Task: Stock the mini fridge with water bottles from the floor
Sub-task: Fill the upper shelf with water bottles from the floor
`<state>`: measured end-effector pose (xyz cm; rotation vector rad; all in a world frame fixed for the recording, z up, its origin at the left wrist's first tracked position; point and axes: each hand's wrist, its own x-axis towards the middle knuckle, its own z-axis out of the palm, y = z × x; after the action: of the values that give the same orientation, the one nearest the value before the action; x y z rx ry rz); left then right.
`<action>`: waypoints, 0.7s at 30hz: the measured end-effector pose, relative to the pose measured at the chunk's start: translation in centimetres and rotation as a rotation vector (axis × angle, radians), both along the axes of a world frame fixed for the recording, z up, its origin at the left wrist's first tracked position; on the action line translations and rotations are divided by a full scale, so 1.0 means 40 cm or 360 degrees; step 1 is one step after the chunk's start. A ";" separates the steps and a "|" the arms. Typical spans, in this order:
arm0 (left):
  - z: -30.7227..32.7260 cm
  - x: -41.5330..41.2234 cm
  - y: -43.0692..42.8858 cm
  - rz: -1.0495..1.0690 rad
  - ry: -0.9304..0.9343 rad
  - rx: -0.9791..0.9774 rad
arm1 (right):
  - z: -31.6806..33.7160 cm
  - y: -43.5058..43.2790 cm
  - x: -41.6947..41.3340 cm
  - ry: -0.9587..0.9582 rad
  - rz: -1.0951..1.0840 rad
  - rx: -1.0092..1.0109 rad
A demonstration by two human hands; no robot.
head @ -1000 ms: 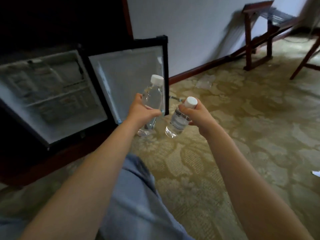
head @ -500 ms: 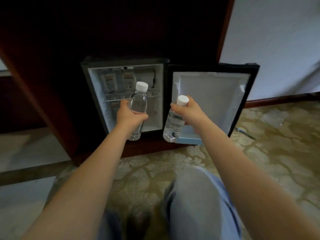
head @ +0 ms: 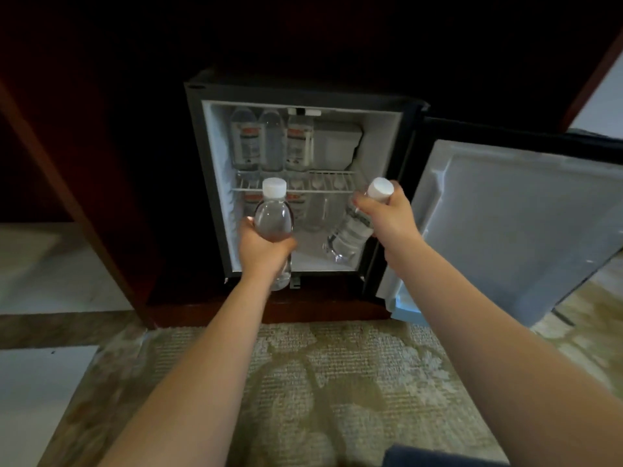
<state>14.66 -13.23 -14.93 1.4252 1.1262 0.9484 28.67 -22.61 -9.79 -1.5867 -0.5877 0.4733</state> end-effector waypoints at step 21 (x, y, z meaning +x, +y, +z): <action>-0.108 0.172 0.271 0.0050 -0.0159 0.0054 | 0.011 0.436 0.247 -0.0357 -0.0220 0.0117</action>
<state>21.55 -2.40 -19.24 1.3754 1.0659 1.0536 38.54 -5.16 -9.35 -1.6087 -0.6519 0.1690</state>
